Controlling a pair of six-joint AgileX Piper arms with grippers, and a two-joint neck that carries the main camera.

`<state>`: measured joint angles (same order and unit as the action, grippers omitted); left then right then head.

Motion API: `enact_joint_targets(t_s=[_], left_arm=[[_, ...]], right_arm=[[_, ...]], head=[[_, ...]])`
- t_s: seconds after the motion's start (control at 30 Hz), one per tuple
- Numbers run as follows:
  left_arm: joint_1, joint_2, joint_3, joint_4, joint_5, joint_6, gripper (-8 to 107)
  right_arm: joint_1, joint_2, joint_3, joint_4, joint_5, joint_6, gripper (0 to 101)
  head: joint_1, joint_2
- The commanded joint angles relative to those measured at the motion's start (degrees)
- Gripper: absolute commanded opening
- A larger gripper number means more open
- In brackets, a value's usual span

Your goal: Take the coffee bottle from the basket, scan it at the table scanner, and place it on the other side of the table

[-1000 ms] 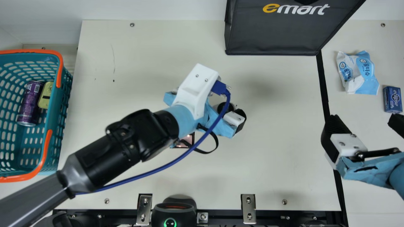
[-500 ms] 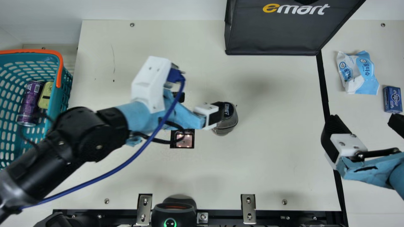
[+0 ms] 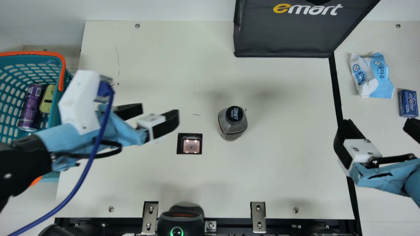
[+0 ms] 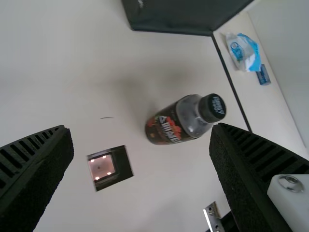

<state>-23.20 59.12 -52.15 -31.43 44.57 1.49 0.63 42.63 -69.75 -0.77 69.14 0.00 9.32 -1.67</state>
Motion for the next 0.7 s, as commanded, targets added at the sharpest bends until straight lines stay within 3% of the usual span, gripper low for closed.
enact_joint_targets(t_s=[0.0, 0.2, 0.63, 0.67], left_arm=[[4.7, -3.4, 0.4, 0.5, 2.1, 1.1, 90], [13.0, -9.1, 0.5, 4.2, 7.1, 2.7, 90], [21.6, -16.0, -5.8, 24.6, 12.8, 0.6, 90], [21.3, -15.9, -5.1, 20.3, 12.5, 0.8, 90]], right_arm=[[0.0, 0.0, 0.0, 0.0, 0.0, 0.0, 95], [0.0, 0.0, 0.0, 0.0, 0.0, 0.0, 95], [0.0, 0.0, 0.0, 0.0, 0.0, 0.0, 95], [0.0, 0.0, 0.0, 0.0, 0.0, 0.0, 95]], head=[[-1.4, 0.1], [-1.4, 0.1], [-1.4, 0.1], [-1.4, 0.1]])
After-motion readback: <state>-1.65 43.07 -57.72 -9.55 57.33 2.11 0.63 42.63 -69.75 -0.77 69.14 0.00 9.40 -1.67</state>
